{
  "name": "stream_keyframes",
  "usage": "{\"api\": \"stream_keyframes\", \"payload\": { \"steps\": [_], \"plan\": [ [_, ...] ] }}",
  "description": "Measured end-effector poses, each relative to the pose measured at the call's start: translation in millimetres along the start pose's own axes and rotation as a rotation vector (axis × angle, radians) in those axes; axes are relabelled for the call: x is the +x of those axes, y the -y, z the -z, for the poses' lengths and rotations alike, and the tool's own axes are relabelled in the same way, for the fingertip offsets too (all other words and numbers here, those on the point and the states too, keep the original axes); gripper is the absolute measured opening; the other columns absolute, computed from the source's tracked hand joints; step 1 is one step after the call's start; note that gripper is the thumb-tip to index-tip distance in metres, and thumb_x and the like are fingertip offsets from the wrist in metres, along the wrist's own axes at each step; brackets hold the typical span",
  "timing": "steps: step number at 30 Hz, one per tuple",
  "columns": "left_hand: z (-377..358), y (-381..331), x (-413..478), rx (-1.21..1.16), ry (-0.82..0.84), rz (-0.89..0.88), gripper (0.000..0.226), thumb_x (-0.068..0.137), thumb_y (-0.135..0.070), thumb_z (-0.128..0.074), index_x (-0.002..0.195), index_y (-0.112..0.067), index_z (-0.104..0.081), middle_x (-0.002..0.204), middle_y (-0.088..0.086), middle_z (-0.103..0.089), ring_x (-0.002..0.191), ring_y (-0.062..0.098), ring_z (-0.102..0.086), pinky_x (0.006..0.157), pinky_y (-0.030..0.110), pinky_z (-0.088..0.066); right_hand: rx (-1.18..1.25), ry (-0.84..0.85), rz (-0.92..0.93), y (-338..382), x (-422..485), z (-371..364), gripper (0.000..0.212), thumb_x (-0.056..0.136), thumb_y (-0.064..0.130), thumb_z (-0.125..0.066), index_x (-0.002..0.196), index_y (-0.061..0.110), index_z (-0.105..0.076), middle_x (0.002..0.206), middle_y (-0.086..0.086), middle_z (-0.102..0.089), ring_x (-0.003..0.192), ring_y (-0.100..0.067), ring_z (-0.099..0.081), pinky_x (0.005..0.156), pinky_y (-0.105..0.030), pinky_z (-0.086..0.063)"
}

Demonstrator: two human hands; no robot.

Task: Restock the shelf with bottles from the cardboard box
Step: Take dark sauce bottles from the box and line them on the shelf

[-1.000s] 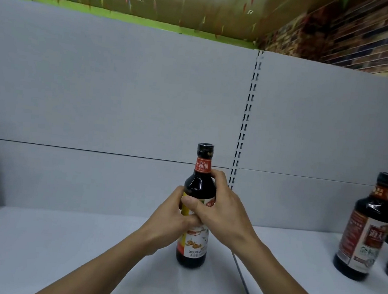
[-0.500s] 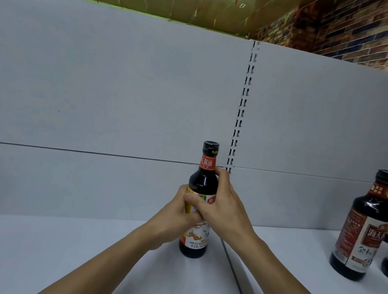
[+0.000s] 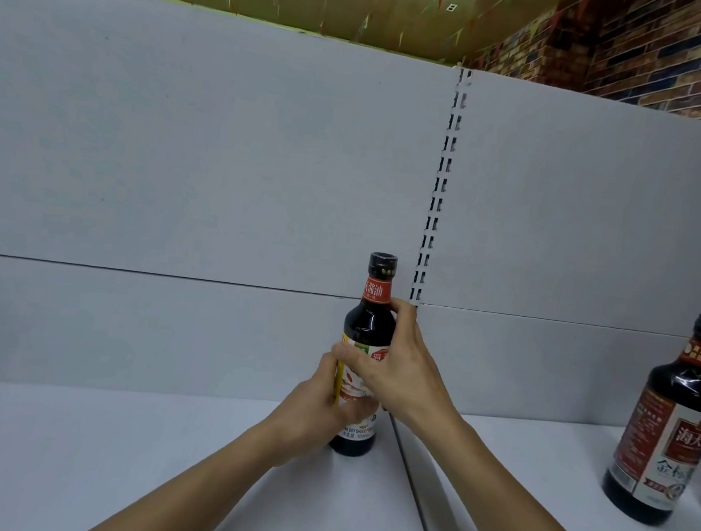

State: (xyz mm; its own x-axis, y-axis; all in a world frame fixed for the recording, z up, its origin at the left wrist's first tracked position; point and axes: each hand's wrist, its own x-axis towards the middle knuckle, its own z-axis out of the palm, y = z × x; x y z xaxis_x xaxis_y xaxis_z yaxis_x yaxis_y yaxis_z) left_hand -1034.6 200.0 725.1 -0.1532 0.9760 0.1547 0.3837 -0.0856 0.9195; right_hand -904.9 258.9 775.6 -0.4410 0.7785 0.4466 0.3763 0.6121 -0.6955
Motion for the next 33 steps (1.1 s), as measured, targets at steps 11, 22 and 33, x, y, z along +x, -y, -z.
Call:
{"api": "stream_keyframes", "payload": {
  "steps": [11, 22, 33],
  "plan": [
    [7.9, 8.7, 0.9, -0.09, 0.085, -0.023, 0.05, 0.101, -0.028, -0.061, 0.141, -0.045, -0.036, 0.136, -0.014, -0.059, 0.127, 0.004, -0.057, 0.105, 0.027, -0.05, 0.085, 0.262, -0.117, -36.4, -11.7, 8.7, 0.068, 0.089, 0.042, -0.074, 0.144, 0.033, -0.036, 0.129, 0.015, -0.061, 0.112, -0.006, -0.063, 0.1, -0.035, -0.054],
    [2.3, 10.1, -2.4, -0.061, 0.06, -0.038, 0.051, 0.104, -0.027, -0.058, 0.145, -0.045, -0.034, 0.133, -0.021, -0.059, 0.123, -0.002, -0.058, 0.093, 0.015, -0.052, 0.115, 0.318, -0.173, -46.4, -4.5, 10.6, 0.062, 0.085, 0.052, -0.075, 0.136, 0.032, -0.047, 0.126, 0.012, -0.065, 0.112, -0.007, -0.064, 0.096, -0.04, -0.056],
    [-6.3, -2.7, -9.3, -0.007, 0.035, -0.003, 0.067, 0.102, -0.019, -0.062, 0.15, -0.043, -0.022, 0.133, -0.022, -0.053, 0.116, -0.008, -0.055, 0.086, 0.009, -0.052, 0.12, 0.386, -0.191, -38.4, -9.5, 20.1, 0.056, 0.091, 0.04, -0.072, 0.138, 0.03, -0.045, 0.123, 0.014, -0.061, 0.106, -0.005, -0.062, 0.091, -0.033, -0.056]
  ]
}}
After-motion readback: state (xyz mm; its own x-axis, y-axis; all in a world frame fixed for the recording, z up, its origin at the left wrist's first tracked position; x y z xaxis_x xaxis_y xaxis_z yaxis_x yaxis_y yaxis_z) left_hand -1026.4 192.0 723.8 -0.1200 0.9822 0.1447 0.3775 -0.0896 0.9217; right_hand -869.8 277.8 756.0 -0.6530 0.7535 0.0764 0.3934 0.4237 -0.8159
